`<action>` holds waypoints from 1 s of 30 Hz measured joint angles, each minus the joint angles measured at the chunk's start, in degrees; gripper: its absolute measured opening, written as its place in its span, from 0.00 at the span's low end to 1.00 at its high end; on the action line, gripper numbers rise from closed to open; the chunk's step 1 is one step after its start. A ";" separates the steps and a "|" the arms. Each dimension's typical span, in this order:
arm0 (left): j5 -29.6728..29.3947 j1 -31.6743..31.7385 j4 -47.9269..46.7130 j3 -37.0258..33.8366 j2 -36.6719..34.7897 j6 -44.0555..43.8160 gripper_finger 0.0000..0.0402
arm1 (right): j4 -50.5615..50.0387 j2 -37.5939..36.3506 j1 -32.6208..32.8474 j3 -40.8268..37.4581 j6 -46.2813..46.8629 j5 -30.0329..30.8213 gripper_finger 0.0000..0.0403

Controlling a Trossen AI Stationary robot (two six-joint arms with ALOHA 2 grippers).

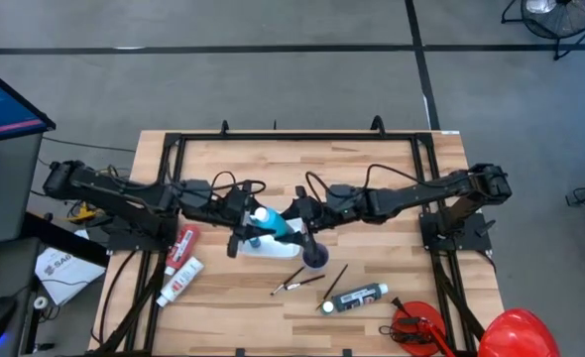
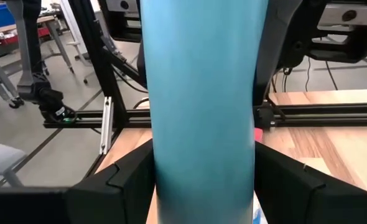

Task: Pick & Place Paint Supplies
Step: Put the light blue paint bottle into the white bin

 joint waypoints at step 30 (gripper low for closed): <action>2.34 1.25 7.39 0.17 3.33 1.48 0.42 | -1.53 0.23 -0.27 -0.15 -0.43 0.11 0.40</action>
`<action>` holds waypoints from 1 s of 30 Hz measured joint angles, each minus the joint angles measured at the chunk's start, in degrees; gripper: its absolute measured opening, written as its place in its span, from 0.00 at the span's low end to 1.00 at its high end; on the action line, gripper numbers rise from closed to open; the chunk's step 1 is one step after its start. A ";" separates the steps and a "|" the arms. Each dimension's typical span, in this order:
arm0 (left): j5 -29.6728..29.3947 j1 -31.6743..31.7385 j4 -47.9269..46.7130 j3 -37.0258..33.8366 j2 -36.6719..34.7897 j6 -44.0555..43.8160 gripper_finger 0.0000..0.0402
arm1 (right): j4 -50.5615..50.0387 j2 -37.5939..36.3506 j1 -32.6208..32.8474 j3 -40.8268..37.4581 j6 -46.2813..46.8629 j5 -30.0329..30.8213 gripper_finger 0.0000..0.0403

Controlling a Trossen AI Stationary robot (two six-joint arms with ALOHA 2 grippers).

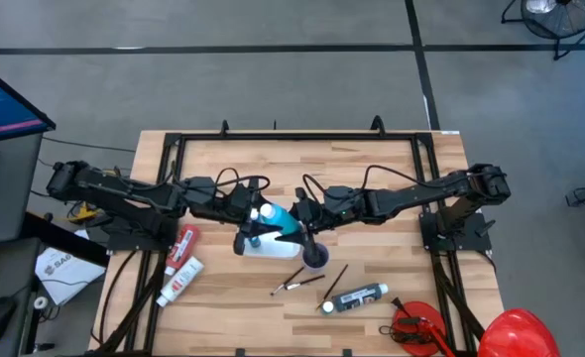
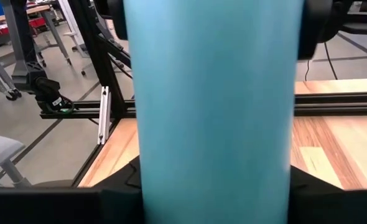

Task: Pick & Place Paint Supplies
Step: Put the light blue paint bottle into the white bin

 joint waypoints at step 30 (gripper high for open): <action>-3.26 -1.98 13.62 -0.02 9.34 6.10 0.65 | 7.56 0.79 1.31 -0.20 -2.11 0.33 0.44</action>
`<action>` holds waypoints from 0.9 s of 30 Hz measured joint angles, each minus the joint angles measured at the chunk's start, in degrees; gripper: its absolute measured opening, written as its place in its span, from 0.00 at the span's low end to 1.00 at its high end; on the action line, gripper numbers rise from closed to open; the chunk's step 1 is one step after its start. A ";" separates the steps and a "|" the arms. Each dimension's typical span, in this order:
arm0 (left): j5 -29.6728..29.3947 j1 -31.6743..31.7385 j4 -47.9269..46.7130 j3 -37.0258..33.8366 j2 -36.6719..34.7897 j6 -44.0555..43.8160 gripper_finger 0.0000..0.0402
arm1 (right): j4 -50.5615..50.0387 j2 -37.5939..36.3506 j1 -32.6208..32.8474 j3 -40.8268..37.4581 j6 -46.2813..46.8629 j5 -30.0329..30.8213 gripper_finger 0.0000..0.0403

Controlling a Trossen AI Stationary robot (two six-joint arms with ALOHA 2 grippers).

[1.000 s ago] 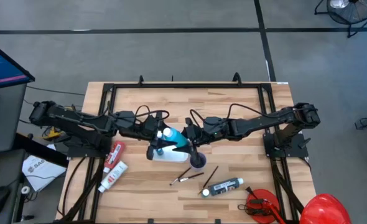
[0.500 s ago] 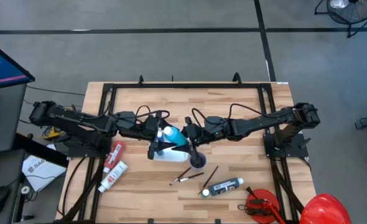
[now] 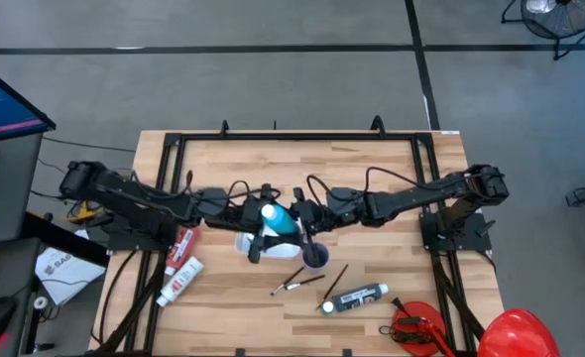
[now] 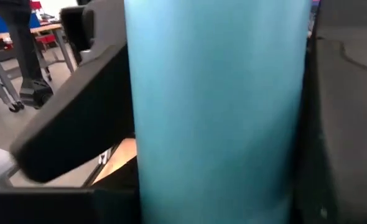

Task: Pick & Place Paint Supplies
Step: Put the light blue paint bottle into the white bin

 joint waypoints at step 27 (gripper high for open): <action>-2.15 -1.50 -18.69 0.03 -5.50 -4.48 0.41 | -10.12 -2.12 -1.04 0.22 4.15 -0.47 0.57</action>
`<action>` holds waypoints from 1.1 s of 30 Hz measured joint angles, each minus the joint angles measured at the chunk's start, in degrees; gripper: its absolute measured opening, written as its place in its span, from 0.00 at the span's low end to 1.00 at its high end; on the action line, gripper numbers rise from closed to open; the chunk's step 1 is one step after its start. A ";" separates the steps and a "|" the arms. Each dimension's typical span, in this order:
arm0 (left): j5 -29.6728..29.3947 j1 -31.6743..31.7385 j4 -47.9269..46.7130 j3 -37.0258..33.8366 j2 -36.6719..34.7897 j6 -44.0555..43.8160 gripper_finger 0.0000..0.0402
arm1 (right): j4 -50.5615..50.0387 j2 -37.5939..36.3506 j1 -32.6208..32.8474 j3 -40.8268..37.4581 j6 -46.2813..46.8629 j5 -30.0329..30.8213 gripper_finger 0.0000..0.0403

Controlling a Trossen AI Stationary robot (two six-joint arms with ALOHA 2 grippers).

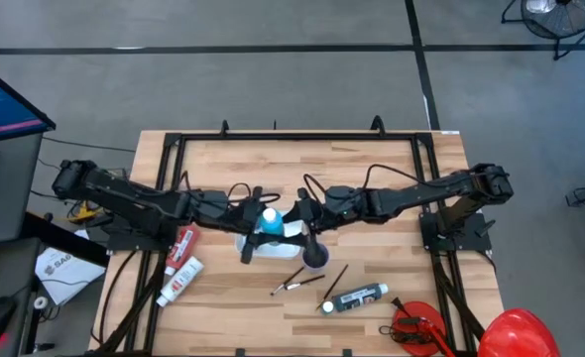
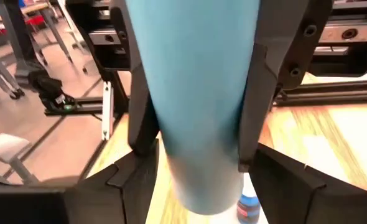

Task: Pick & Place Paint Supplies
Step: Put the light blue paint bottle into the white bin

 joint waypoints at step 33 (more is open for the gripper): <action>-2.89 -3.55 9.12 -12.24 -1.71 -2.48 0.42 | 0.67 -1.86 2.12 0.24 -0.69 0.60 0.58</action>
